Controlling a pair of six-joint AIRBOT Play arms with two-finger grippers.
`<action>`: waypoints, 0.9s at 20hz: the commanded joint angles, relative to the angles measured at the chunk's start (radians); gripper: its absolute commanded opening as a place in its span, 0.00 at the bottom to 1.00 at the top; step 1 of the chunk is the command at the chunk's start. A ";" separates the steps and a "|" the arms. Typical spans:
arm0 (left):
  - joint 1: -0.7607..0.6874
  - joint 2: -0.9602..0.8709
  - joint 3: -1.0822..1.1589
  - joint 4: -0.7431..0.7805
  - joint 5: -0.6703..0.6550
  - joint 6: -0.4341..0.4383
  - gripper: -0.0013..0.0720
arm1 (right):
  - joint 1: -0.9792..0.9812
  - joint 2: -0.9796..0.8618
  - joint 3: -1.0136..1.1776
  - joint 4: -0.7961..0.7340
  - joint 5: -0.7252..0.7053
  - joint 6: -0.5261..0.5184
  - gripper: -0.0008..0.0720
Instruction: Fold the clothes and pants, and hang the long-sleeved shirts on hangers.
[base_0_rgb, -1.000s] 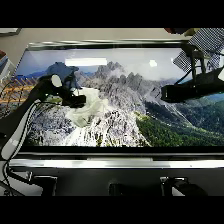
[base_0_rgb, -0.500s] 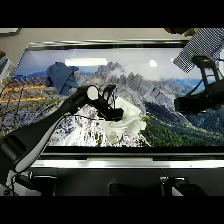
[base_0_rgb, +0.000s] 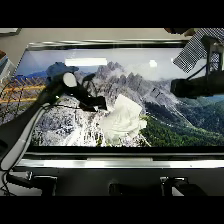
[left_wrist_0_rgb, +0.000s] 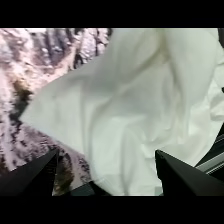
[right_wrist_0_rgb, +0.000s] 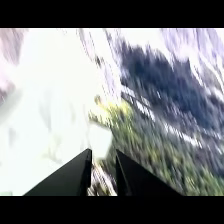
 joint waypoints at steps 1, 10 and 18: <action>0.148 0.083 0.001 0.020 -0.118 0.082 0.92 | -0.109 -0.051 0.003 0.073 -0.106 0.062 0.42; 0.296 0.111 -0.002 0.019 -0.254 0.130 0.93 | -0.408 -0.268 -0.508 0.625 -0.082 -0.298 0.75; 0.295 0.107 -0.002 0.019 -0.253 0.130 0.94 | -0.186 -0.397 -0.627 0.644 -0.317 -0.338 0.75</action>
